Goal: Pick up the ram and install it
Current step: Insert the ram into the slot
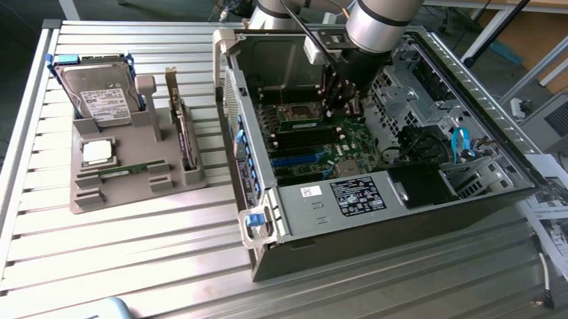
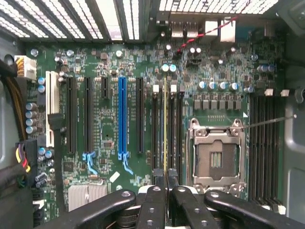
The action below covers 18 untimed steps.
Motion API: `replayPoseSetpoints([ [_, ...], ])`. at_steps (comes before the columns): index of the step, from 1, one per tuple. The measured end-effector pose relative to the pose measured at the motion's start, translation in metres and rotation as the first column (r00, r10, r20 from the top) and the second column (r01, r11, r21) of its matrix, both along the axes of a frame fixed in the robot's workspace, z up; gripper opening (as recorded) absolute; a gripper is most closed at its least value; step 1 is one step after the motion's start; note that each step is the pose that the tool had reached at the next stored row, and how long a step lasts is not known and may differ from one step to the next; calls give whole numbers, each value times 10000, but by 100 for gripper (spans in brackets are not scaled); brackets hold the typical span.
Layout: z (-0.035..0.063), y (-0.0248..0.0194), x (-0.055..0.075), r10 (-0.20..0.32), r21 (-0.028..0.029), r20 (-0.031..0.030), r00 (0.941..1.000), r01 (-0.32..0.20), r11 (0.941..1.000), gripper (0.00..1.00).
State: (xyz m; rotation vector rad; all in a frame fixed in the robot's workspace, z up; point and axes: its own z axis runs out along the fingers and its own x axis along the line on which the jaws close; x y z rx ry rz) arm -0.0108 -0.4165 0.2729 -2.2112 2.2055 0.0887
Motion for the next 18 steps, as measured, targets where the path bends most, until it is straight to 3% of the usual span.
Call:
replayPoseSetpoints([
  [4, -6, 1, 1, -2, 3, 1, 10000, 2, 10000, 12],
  [12, -108, 0, 1, -1, 0, 0, 10000, 1, 10000, 12],
  [18, -109, 0, 16, 0, -1, 0, 10000, 0, 10000, 12],
])
